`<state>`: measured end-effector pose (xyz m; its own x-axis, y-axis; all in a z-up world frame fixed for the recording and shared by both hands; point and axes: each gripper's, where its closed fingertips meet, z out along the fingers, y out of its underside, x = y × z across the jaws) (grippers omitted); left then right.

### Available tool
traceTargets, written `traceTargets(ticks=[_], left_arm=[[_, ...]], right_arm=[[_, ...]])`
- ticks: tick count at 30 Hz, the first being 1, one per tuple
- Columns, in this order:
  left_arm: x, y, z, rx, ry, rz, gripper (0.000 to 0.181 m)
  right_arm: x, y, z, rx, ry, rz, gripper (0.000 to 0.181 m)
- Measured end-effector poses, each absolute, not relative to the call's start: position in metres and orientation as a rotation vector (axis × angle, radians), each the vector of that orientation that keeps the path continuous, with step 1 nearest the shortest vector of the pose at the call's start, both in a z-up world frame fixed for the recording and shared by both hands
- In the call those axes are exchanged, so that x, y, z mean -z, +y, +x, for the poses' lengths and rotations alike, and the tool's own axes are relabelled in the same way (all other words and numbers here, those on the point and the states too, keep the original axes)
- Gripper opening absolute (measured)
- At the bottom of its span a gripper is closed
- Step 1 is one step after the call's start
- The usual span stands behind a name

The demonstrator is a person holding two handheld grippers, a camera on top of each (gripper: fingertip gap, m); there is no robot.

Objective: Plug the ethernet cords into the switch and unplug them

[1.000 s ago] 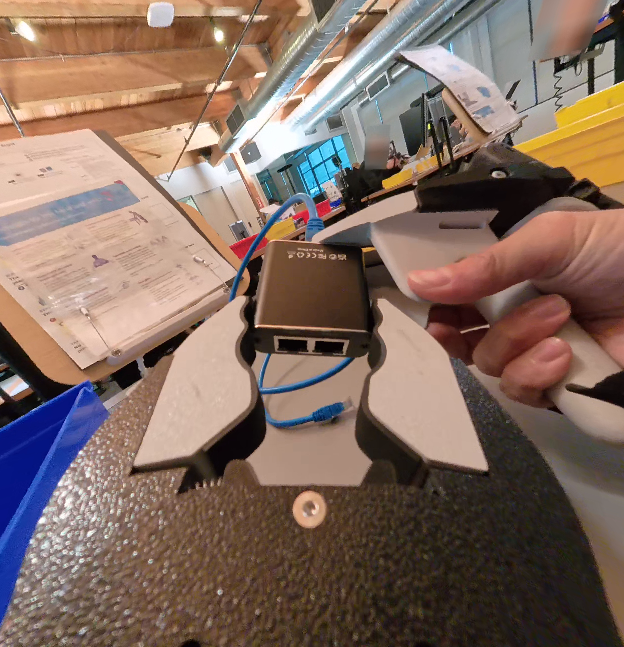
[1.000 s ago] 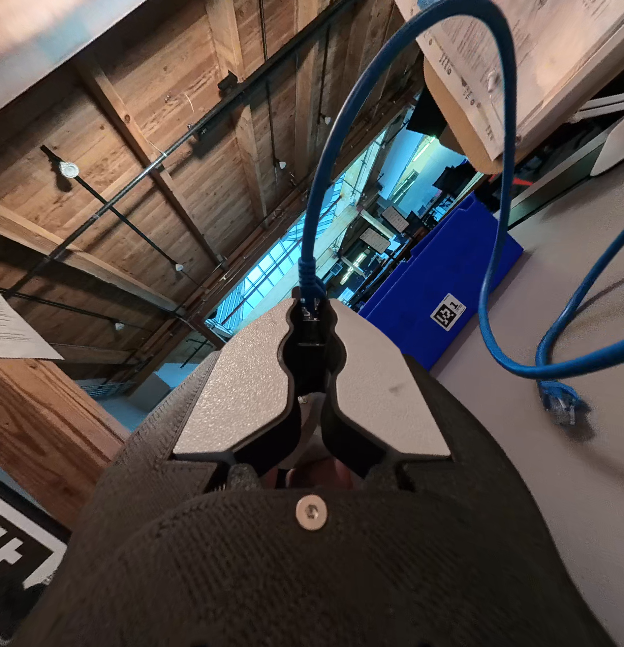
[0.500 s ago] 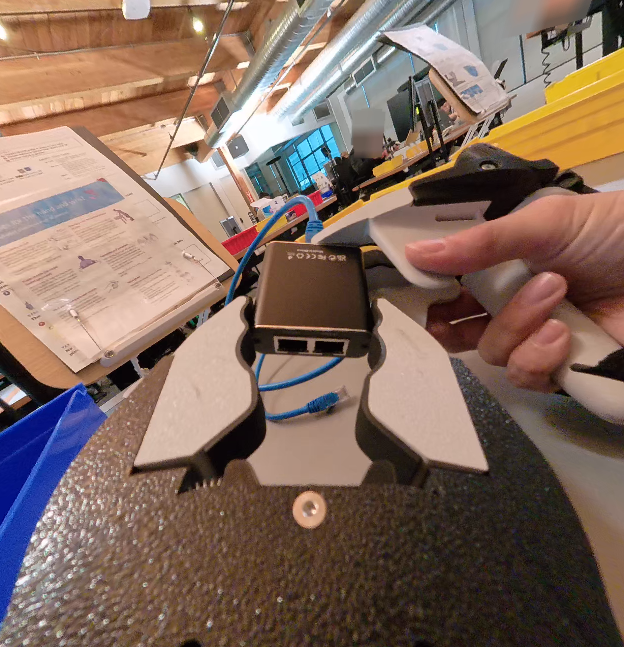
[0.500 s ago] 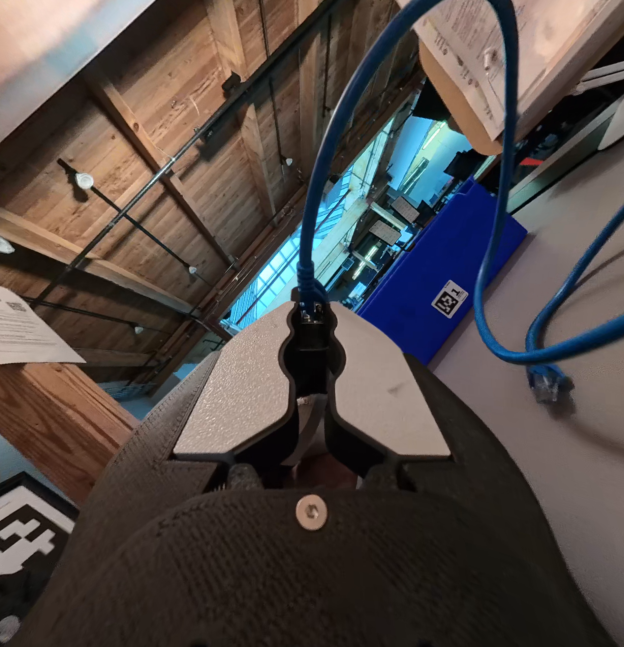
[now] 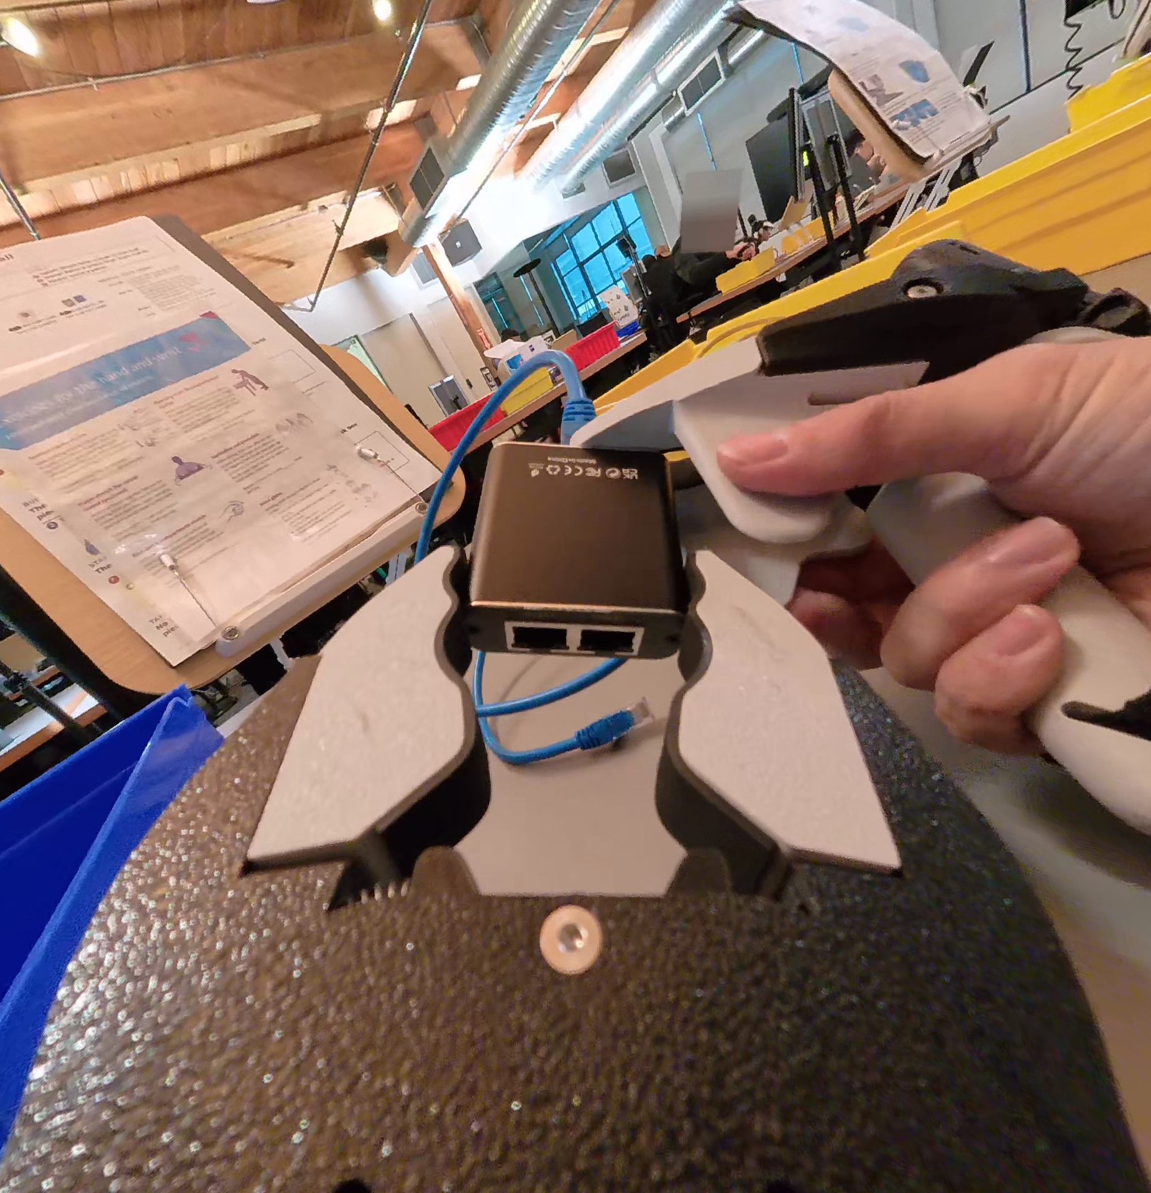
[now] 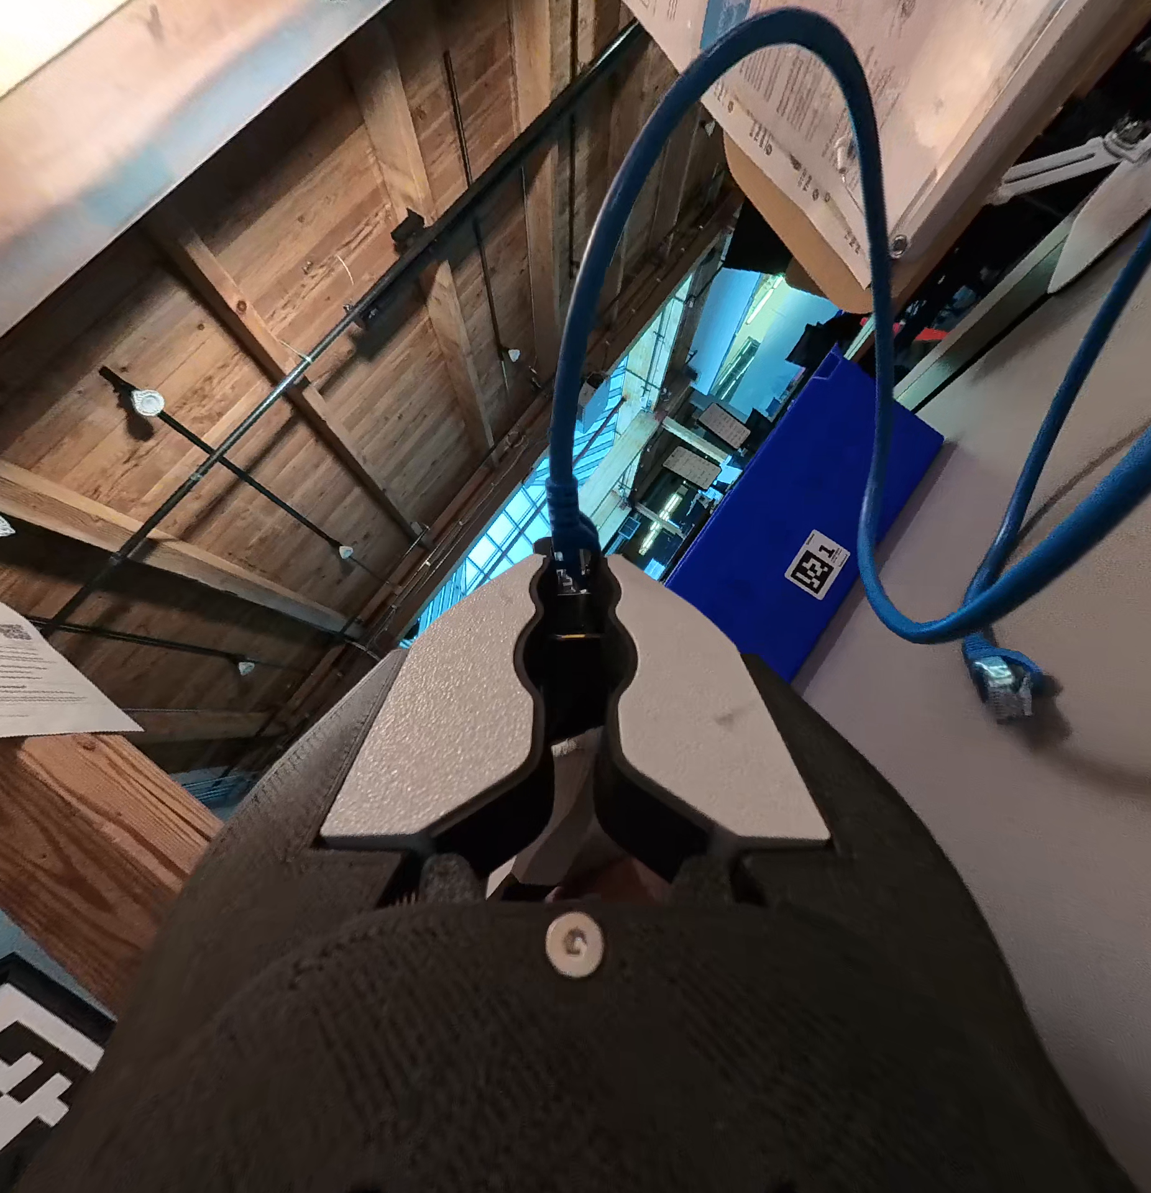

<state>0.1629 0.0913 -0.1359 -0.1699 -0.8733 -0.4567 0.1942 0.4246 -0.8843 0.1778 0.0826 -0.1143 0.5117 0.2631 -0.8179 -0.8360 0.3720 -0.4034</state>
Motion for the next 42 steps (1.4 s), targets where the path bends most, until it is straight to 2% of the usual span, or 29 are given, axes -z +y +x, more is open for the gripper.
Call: traceTargets(ticks=[10,13,20,26,31,35,38,42], left_arm=[[0.134,0.097,0.162,0.959,1.405,-0.622,0.062],[0.128,0.092,0.158,1.06,1.374,-0.615,0.062],[0.129,0.1,0.16,1.101,1.361,-0.672,0.062],[0.133,0.096,0.162,1.115,1.395,-0.674,0.062],[0.135,0.094,0.162,1.118,1.415,-0.667,0.062],[0.137,0.09,0.163,1.118,1.436,-0.656,0.062],[0.138,0.089,0.162,1.115,1.443,-0.647,0.062],[0.138,0.089,0.162,1.119,1.448,-0.647,0.062]], right_arm=[[0.107,0.073,0.195,-0.841,0.71,-0.804,0.011],[0.105,0.07,0.199,-0.604,0.636,-1.003,0.011],[0.036,0.029,0.179,-0.267,0.285,-1.296,0.011],[-0.034,-0.035,0.206,-0.125,0.157,-1.359,0.011],[-0.056,-0.083,0.244,0.018,0.074,-1.548,0.011],[-0.086,-0.123,0.274,0.029,0.109,-1.5,0.01],[-0.089,-0.144,0.299,0.08,0.168,-1.512,0.01],[-0.055,-0.155,0.338,0.157,0.282,-1.644,0.009]])
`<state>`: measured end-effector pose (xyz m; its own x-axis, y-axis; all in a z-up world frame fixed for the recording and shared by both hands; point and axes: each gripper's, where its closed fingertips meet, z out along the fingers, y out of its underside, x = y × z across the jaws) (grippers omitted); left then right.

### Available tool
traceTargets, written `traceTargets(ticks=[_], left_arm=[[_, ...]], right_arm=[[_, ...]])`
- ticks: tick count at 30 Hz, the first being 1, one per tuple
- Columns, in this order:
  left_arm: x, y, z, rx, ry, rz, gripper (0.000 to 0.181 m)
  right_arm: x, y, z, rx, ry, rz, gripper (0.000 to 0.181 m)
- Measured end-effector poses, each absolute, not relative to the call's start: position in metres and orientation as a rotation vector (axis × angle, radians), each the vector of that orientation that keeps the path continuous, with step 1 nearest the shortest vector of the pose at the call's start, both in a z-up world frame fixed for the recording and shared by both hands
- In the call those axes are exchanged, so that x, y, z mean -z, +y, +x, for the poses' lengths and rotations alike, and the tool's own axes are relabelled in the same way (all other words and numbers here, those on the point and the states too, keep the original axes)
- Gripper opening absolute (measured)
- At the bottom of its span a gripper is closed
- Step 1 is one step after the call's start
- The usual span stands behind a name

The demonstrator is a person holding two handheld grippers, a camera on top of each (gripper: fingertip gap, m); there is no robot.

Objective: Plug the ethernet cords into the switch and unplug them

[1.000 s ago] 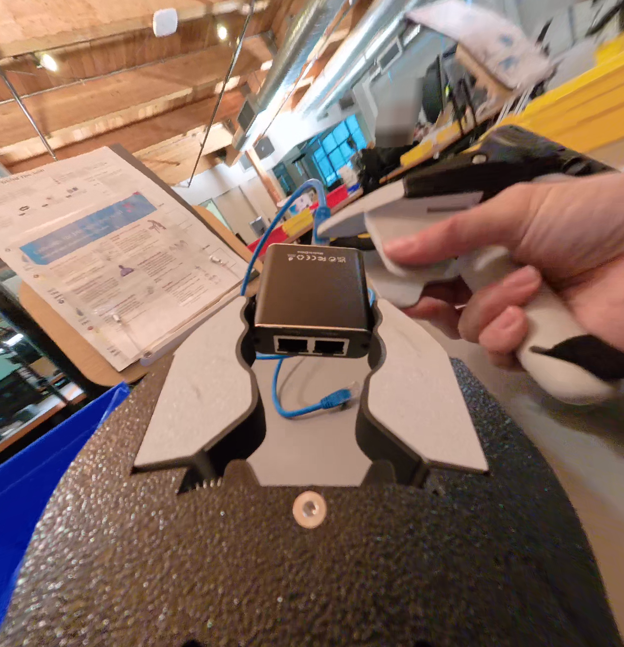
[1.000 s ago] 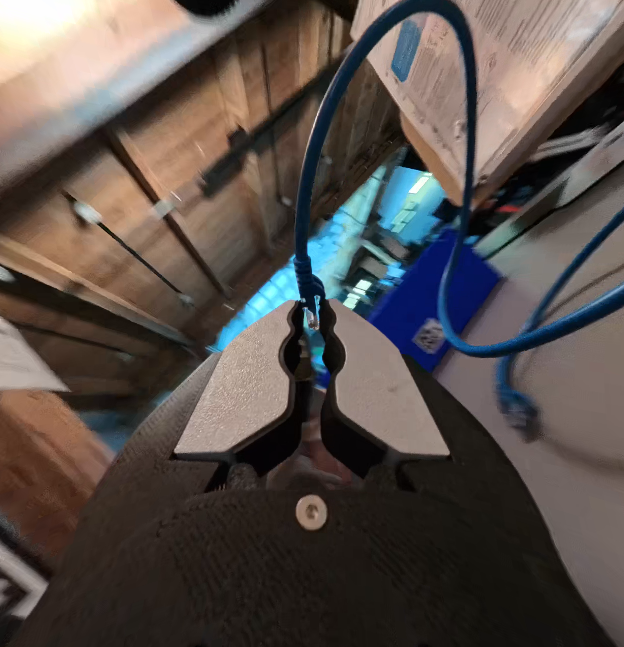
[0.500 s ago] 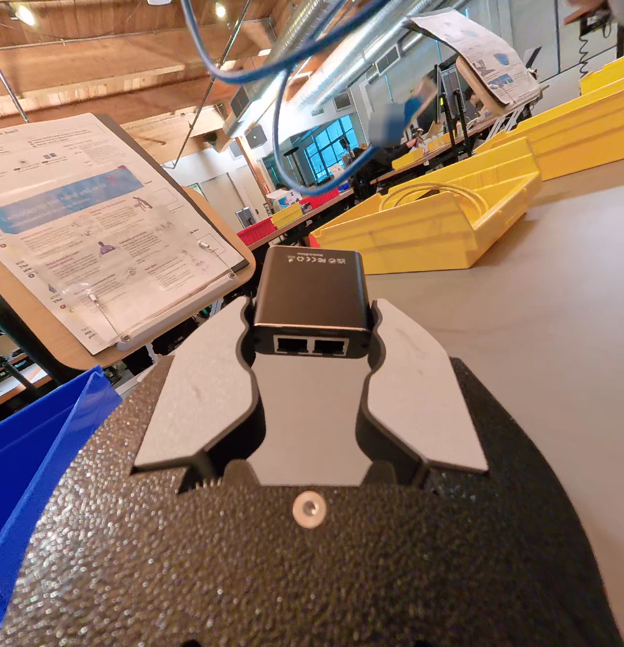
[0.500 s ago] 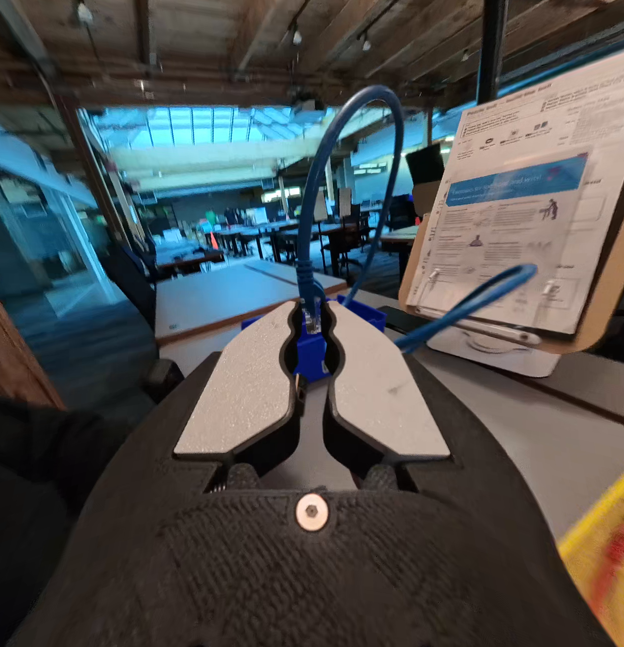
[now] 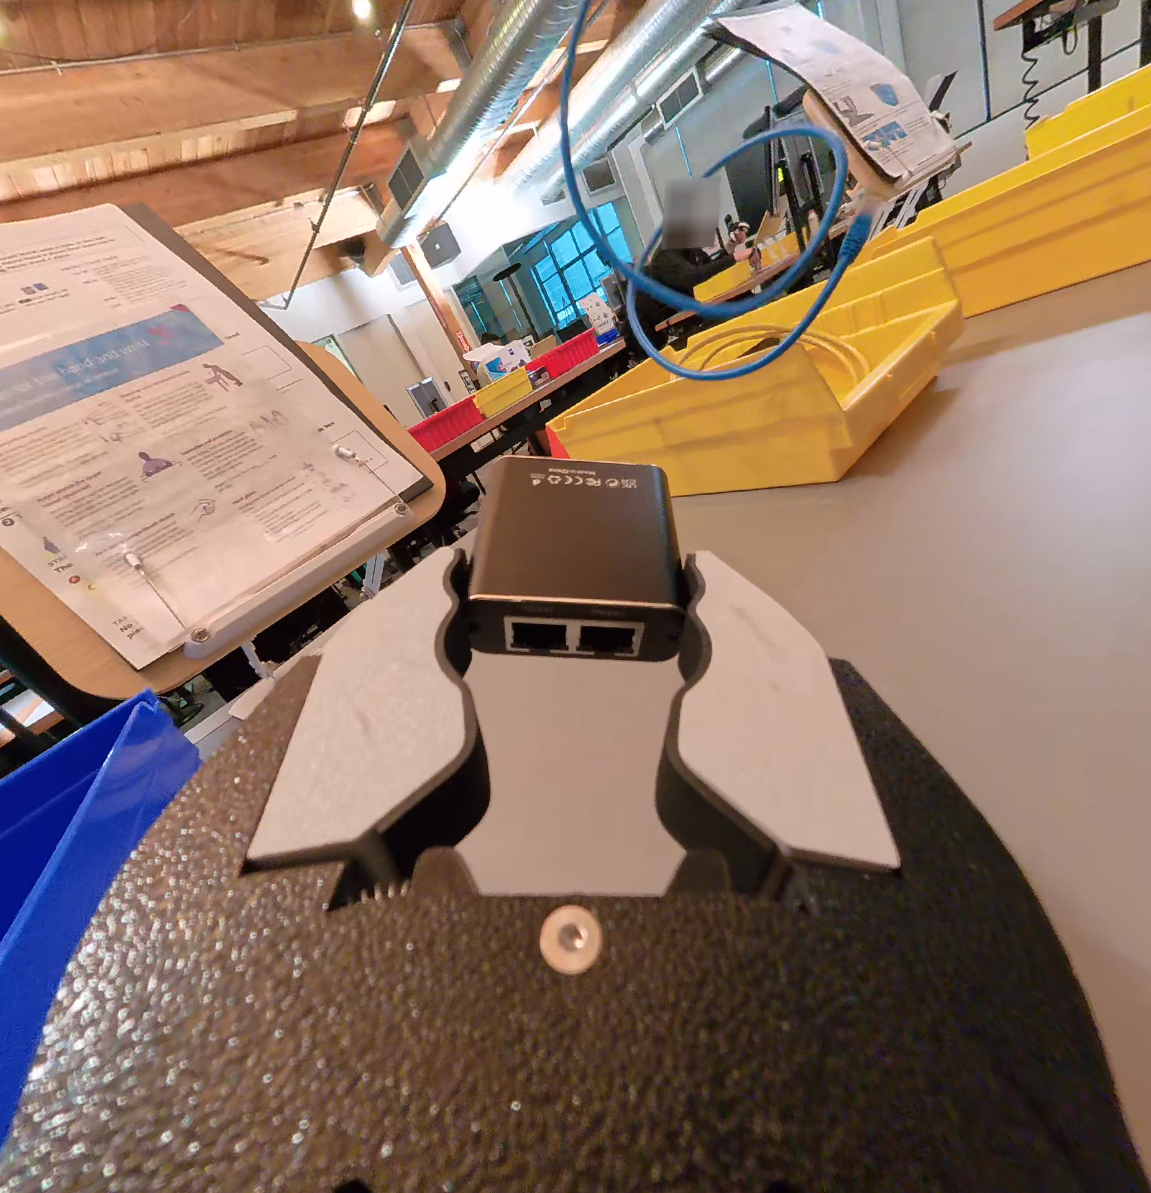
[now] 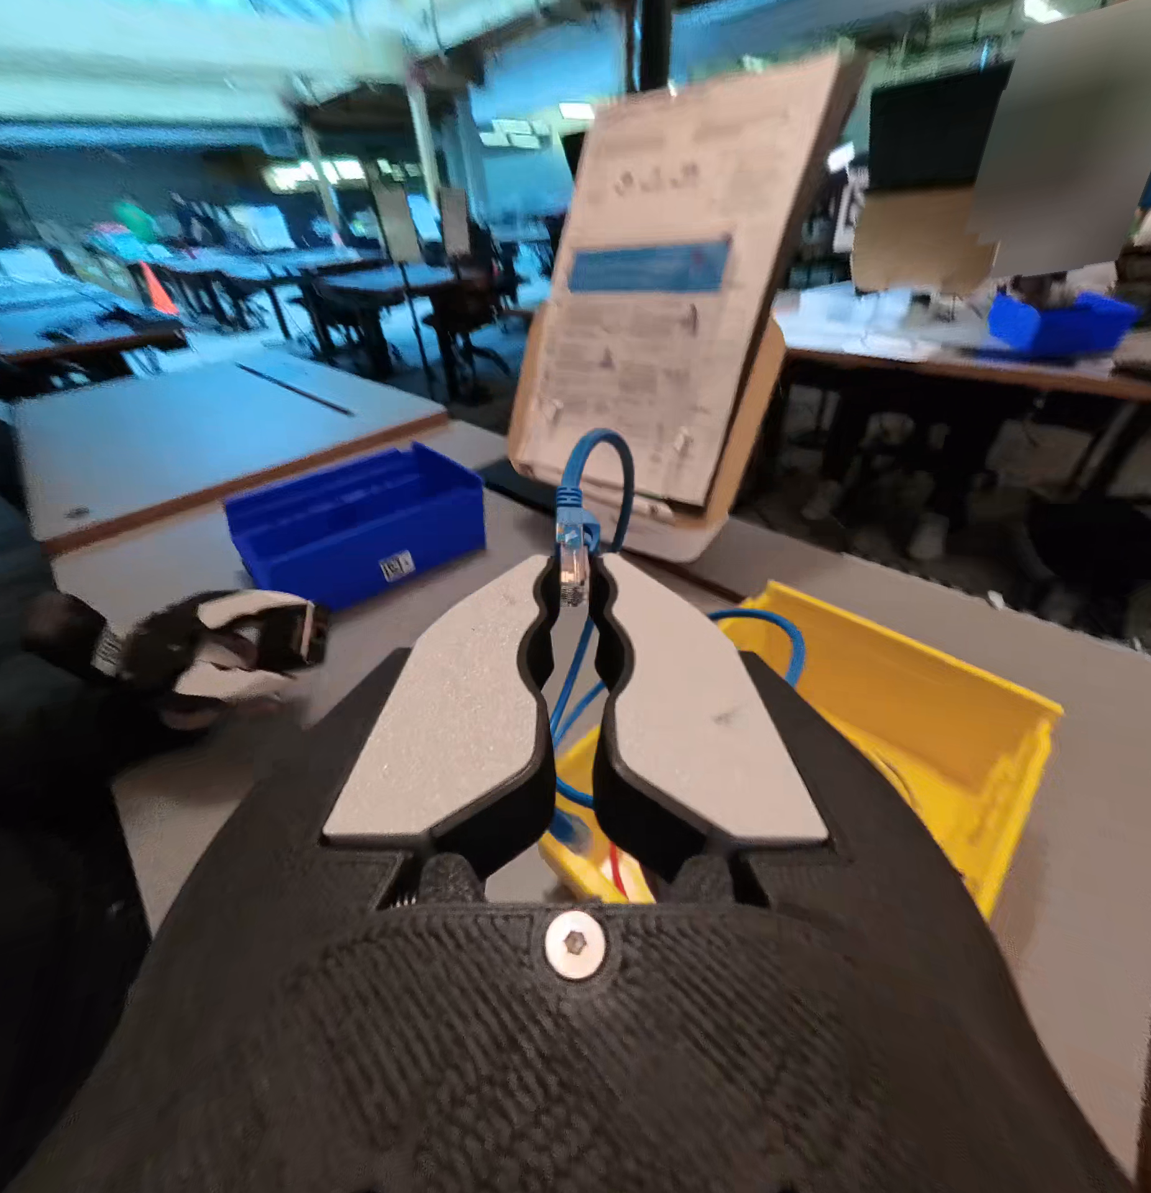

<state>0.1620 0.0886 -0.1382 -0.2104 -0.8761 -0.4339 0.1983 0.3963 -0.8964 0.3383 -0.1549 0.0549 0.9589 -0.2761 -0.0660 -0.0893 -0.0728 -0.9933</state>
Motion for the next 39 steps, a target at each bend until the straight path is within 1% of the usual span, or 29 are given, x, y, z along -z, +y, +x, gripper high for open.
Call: traceTargets(ticks=[3,5,10,17,22,25,29,33,39], left_arm=[[0.139,0.088,0.162,1.119,1.452,-0.647,0.062],[0.139,0.088,0.162,1.12,1.456,-0.647,0.062],[0.14,0.086,0.162,1.122,1.469,-0.643,0.062],[0.141,0.085,0.162,1.114,1.476,-0.636,0.062],[0.141,0.085,0.161,1.123,1.476,-0.637,0.062],[0.141,0.085,0.161,1.122,1.48,-0.636,0.062],[0.141,0.085,0.161,1.123,1.483,-0.634,0.062],[0.141,0.085,0.161,1.126,1.484,-0.634,0.062],[0.142,0.084,0.161,1.127,1.487,-0.633,0.062]], right_arm=[[-0.035,-0.16,0.357,0.173,0.349,-1.69,0.009],[-0.034,-0.169,0.368,0.241,0.373,-1.699,0.009],[-0.079,-0.183,0.362,0.229,0.354,-1.511,0.009],[-0.143,-0.157,0.31,0.2,0.174,-1.454,0.009],[-0.171,-0.165,0.331,0.368,0.22,-1.478,0.01],[-0.159,-0.171,0.353,0.436,0.255,-1.578,0.009],[-0.116,-0.167,0.361,0.324,0.248,-1.746,0.009],[-0.077,-0.162,0.361,0.182,0.244,-1.818,0.009],[-0.069,-0.152,0.354,0.125,0.2,-1.802,0.009]])
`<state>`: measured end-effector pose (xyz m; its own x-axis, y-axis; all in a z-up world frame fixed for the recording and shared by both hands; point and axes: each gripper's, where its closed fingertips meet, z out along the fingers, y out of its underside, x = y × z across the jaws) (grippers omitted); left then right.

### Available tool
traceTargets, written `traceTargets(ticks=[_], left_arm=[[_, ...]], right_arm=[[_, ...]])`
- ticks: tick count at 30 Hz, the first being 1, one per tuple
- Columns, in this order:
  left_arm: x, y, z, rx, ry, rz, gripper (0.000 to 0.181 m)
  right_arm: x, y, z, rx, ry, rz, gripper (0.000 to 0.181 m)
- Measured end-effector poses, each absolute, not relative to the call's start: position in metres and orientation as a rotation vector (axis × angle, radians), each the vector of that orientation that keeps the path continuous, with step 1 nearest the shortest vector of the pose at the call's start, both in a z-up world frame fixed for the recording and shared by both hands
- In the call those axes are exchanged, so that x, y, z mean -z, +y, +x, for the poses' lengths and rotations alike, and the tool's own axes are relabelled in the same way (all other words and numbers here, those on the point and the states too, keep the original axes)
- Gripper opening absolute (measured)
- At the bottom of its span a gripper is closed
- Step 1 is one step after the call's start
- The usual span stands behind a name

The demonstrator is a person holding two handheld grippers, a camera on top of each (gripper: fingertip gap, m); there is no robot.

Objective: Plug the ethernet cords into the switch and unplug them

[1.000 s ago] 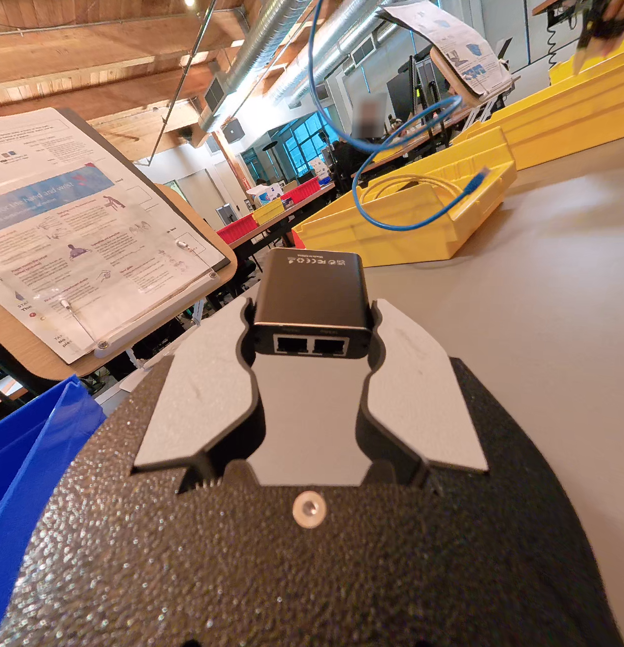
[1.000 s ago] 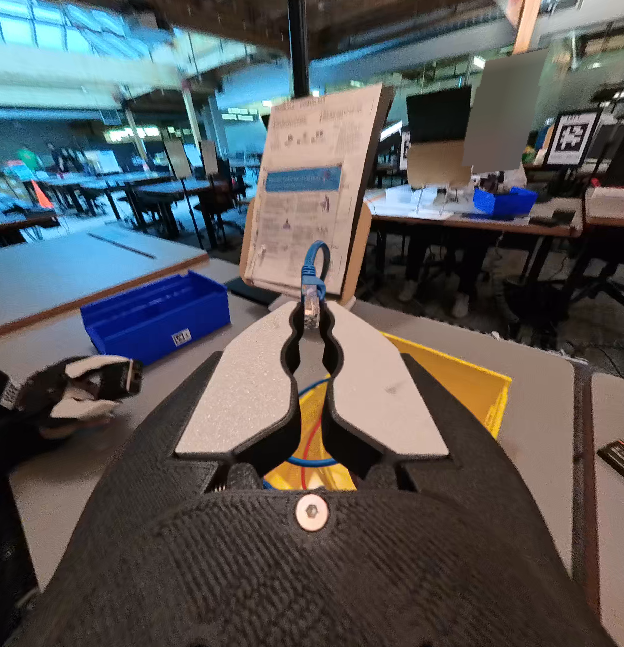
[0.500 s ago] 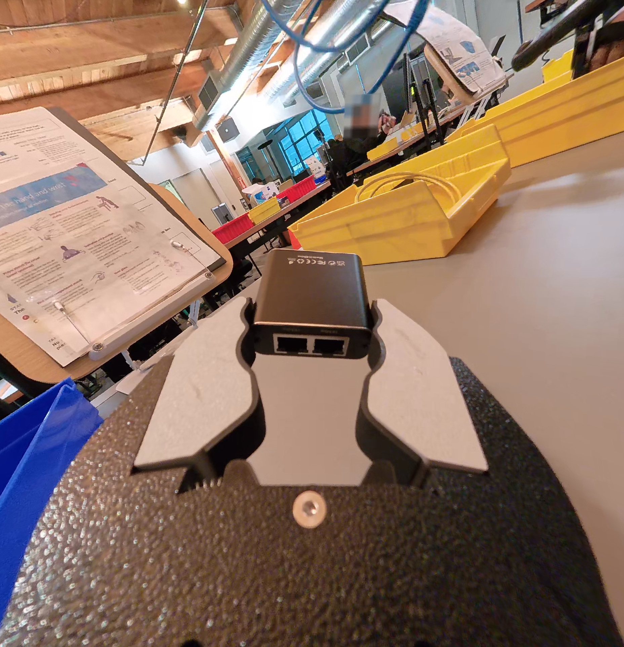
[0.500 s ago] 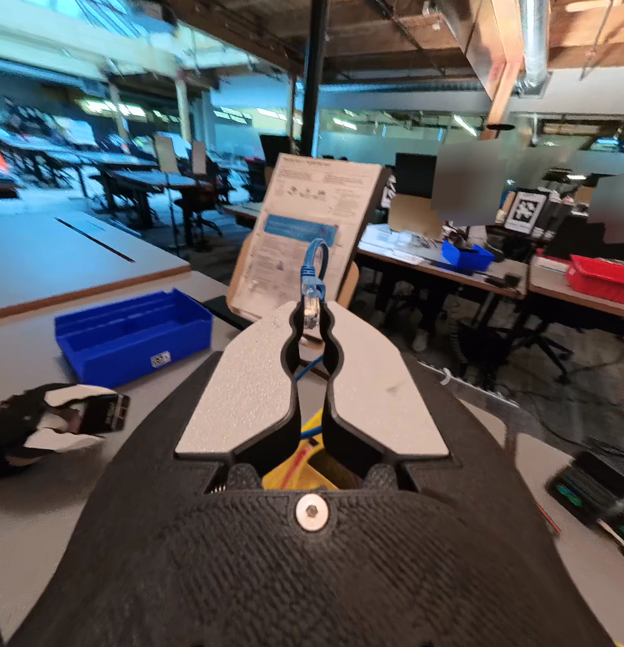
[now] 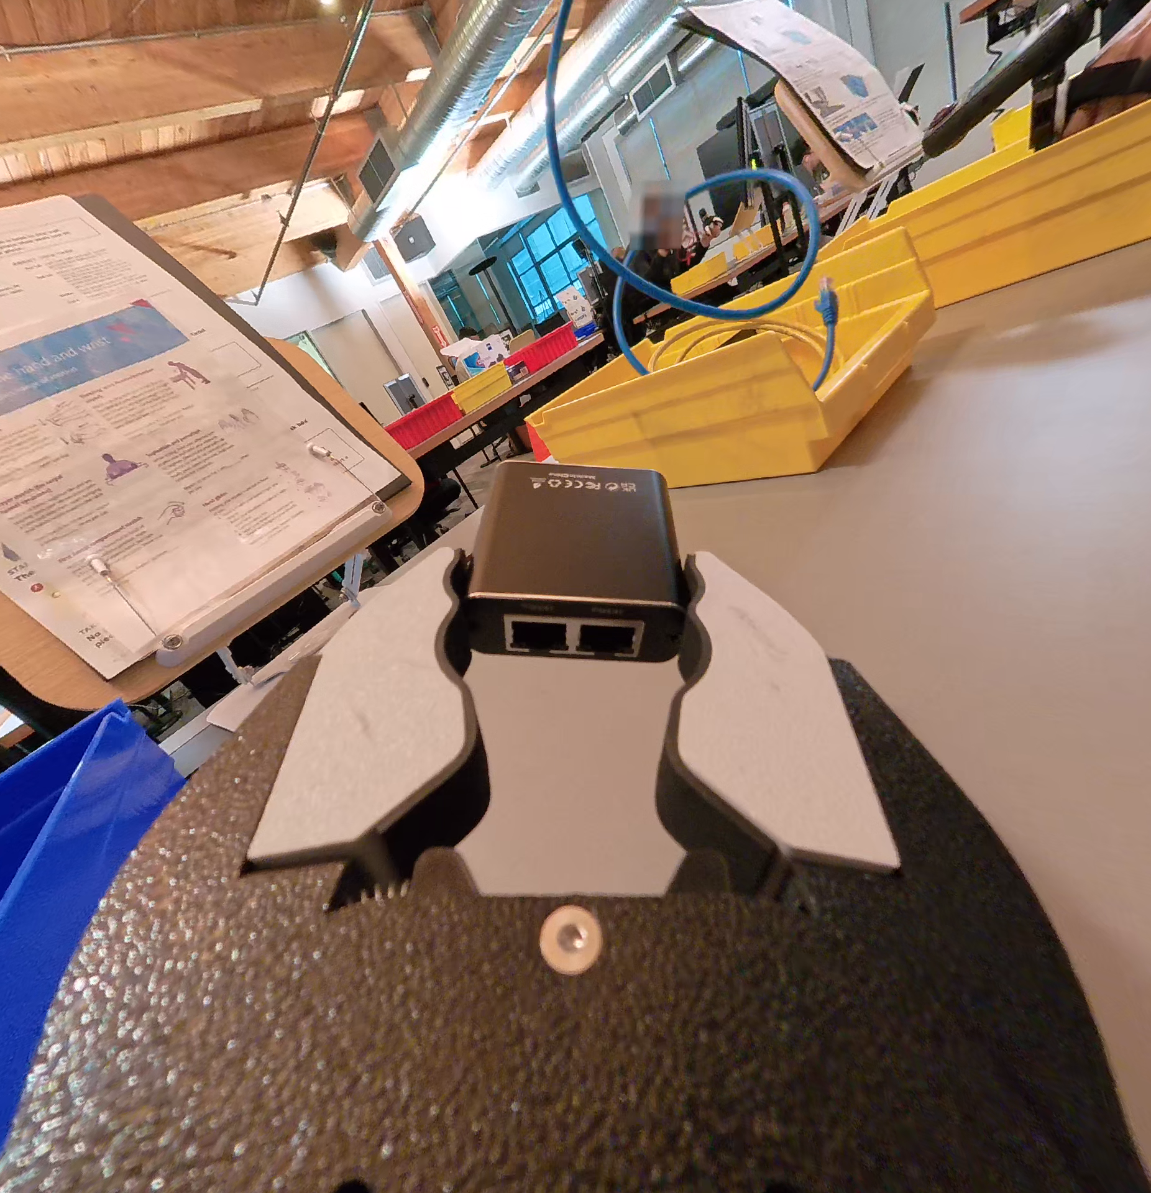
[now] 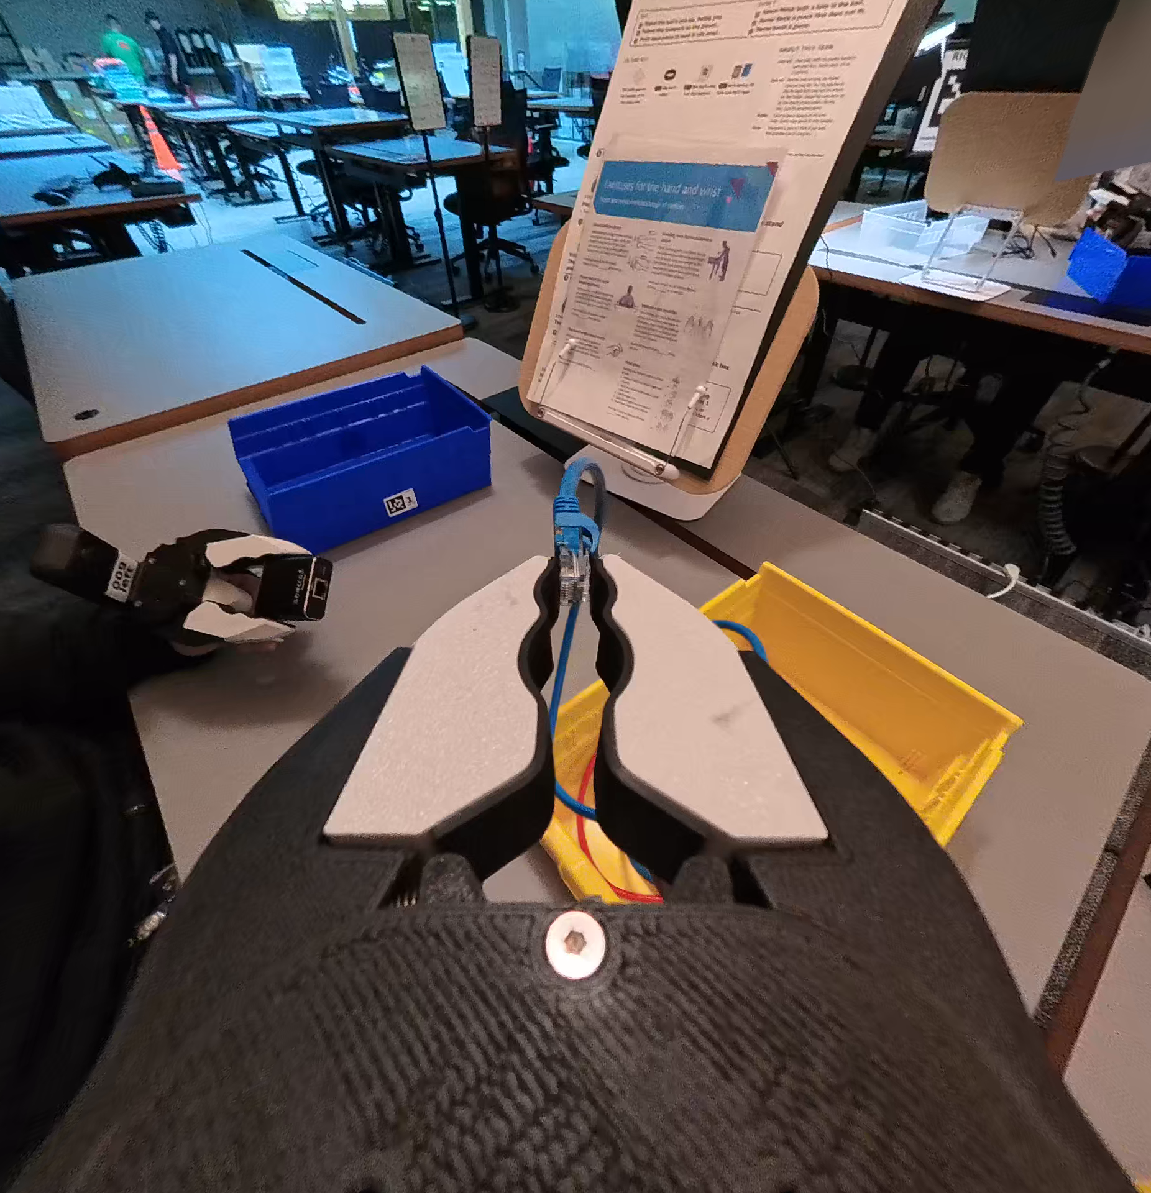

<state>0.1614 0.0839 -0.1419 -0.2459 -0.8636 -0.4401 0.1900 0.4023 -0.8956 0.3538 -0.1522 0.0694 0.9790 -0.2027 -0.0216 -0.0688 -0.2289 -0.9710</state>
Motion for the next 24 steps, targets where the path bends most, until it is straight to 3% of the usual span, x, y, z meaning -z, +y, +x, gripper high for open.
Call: traceTargets(ticks=[3,10,16,24], left_arm=[[0.142,0.084,0.162,1.129,1.488,-0.633,0.062],[0.143,0.083,0.162,1.131,1.493,-0.632,0.062],[0.142,0.083,0.162,1.139,1.491,-0.635,0.062],[0.143,0.082,0.163,1.142,1.497,-0.633,0.062]], right_arm=[[-0.063,-0.156,0.369,0.176,0.284,-1.819,0.009],[0.025,-0.188,0.43,0.516,0.569,-2.116,0.01],[0.029,-0.19,0.461,0.889,0.559,-2.037,0.01],[0.114,-0.196,0.445,0.485,0.712,-2.401,0.009]])
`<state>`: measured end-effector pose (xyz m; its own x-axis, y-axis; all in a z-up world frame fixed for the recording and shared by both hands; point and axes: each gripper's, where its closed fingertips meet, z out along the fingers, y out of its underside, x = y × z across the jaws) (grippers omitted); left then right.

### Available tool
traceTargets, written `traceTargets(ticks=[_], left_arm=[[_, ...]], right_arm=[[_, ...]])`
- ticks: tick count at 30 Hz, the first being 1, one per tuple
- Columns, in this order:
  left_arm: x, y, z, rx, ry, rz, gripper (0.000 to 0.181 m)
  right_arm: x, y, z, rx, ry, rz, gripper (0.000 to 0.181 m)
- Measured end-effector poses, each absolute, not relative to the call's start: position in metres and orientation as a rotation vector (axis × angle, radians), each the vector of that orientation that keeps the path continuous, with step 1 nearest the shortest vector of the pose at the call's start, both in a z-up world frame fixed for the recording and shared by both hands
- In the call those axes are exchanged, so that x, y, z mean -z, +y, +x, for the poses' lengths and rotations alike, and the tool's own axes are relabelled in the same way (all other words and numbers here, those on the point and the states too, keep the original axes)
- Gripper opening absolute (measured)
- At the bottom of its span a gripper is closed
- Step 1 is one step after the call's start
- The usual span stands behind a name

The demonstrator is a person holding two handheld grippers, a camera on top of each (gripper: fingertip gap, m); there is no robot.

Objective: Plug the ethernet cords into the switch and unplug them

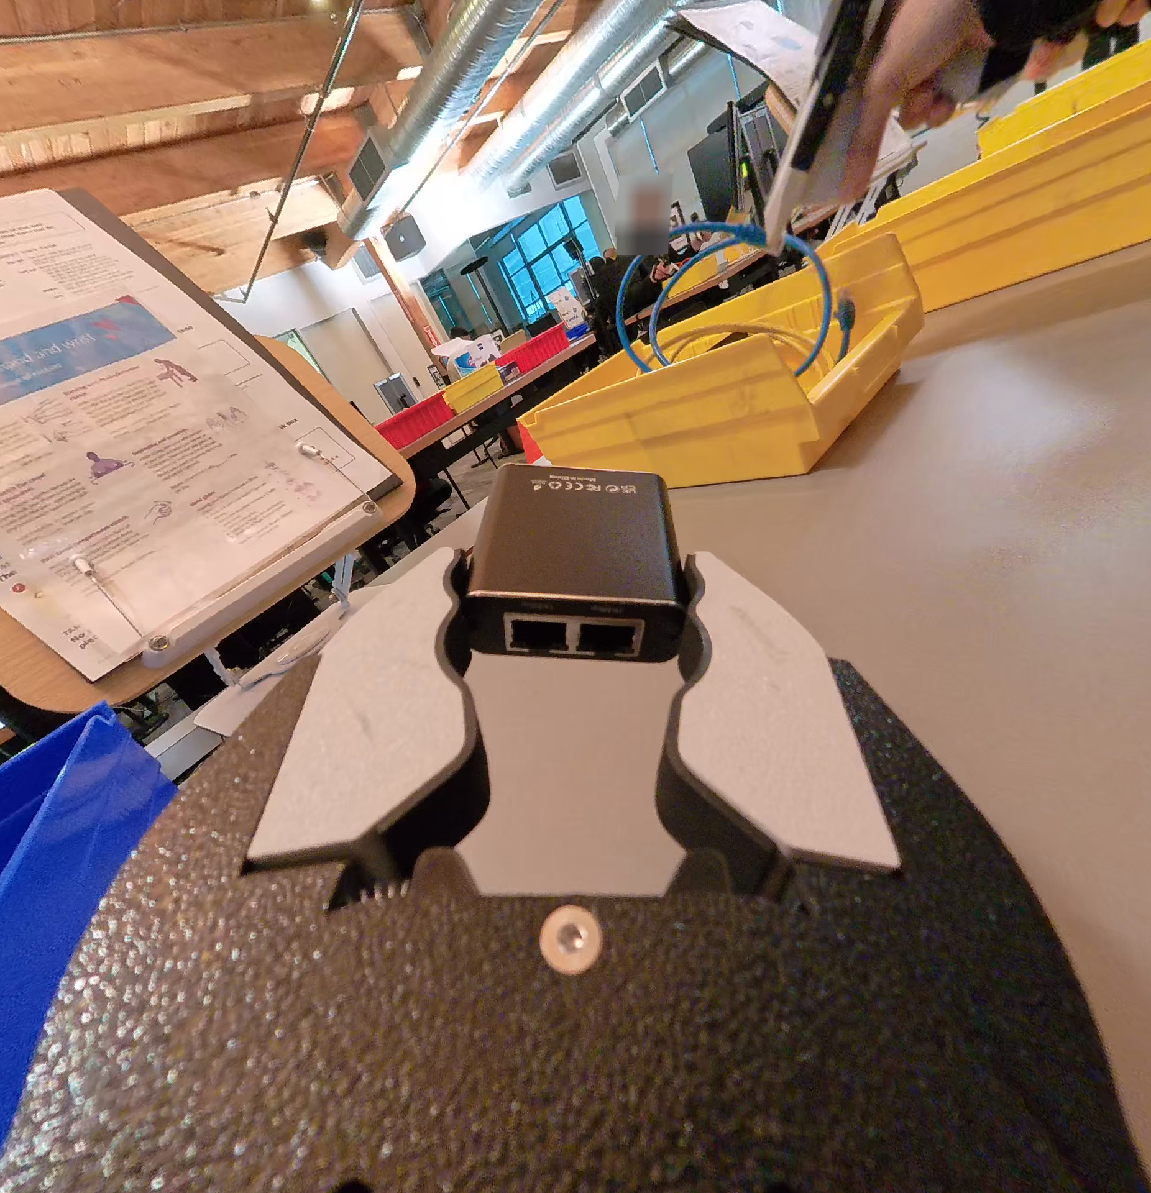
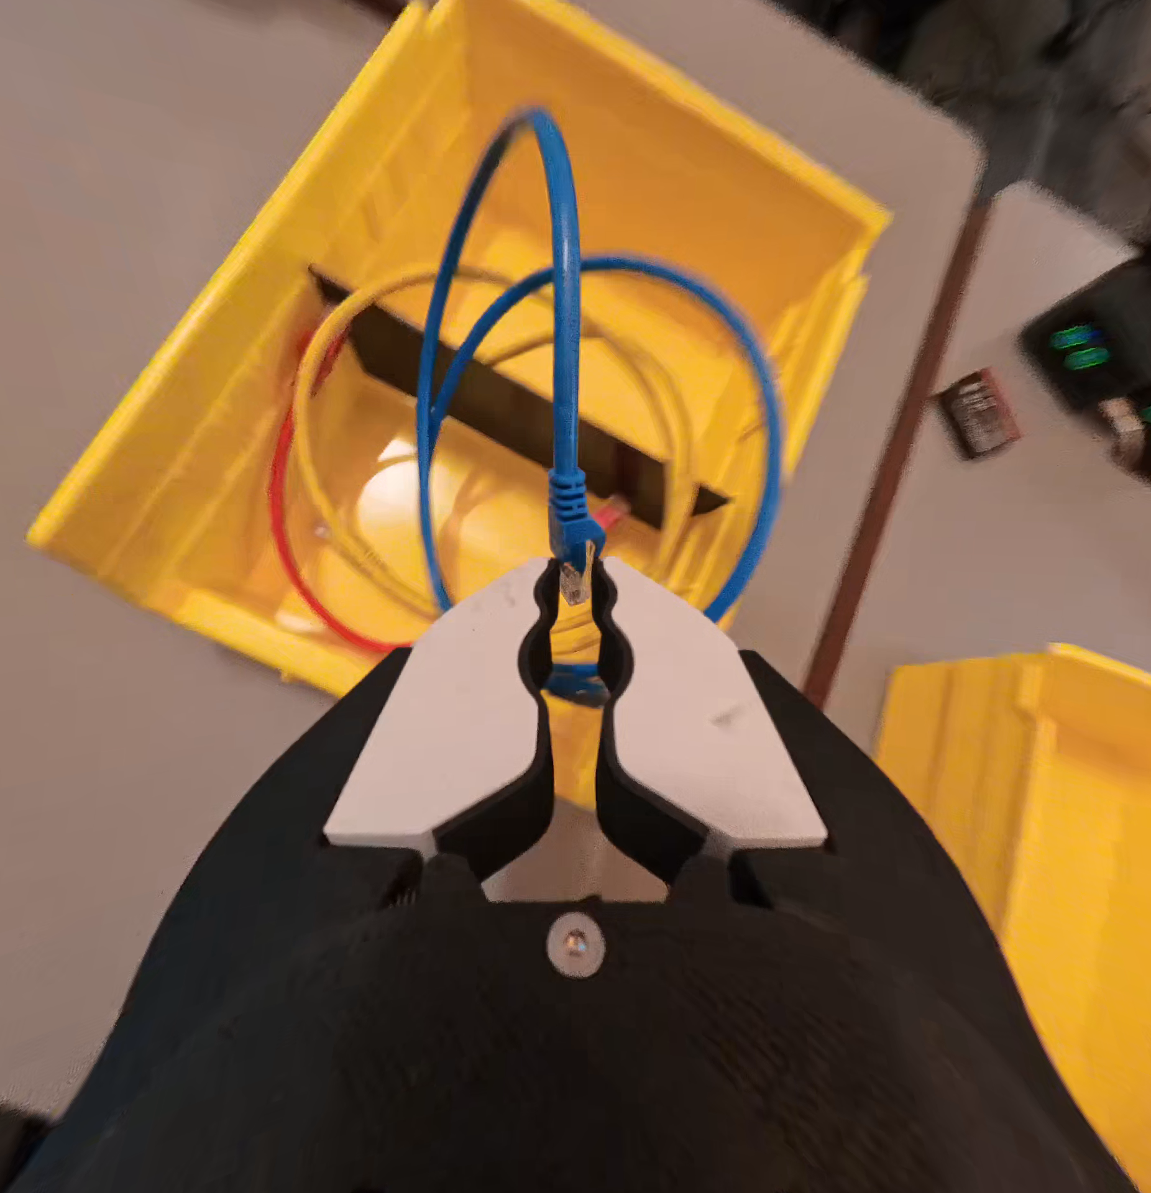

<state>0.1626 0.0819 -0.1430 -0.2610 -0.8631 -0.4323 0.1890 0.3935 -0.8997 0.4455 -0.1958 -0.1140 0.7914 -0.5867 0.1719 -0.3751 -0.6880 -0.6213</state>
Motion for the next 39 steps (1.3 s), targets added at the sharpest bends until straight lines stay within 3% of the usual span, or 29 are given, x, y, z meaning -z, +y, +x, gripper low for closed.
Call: traceTargets(ticks=[8,16,20,22,24,28,32,35,39], left_arm=[[0.144,0.08,0.163,1.137,1.508,-0.623,0.062],[0.145,0.078,0.163,1.144,1.517,-0.62,0.062],[0.145,0.068,0.16,1.199,1.554,-0.574,0.062],[0.146,0.063,0.158,1.212,1.566,-0.548,0.062],[0.147,0.061,0.157,1.208,1.574,-0.532,0.062],[0.147,0.059,0.156,1.218,1.582,-0.523,0.062],[0.148,0.057,0.156,1.213,1.592,-0.517,0.062],[0.148,0.057,0.156,1.211,1.592,-0.515,0.062],[0.147,0.055,0.155,1.236,1.597,-0.501,0.062]], right_arm=[[0.182,-0.192,0.427,0.356,0.79,-2.518,0.009],[0.143,-0.195,0.415,0.41,0.798,-2.376,0.074],[0.134,-0.142,0.325,-0.092,0.577,-2.266,0.1],[0.141,-0.133,0.292,-0.148,0.466,-2.319,0.081],[0.144,-0.137,0.289,-0.013,0.475,-2.355,0.096],[0.113,-0.161,0.316,0.3,0.661,-2.239,0.099],[0.081,-0.165,0.328,0.349,0.7,-2.066,0.08],[0.095,-0.186,0.357,0.528,0.8,-2.126,0.073],[0.117,-0.127,0.309,0.072,0.669,-2.098,0.07]])
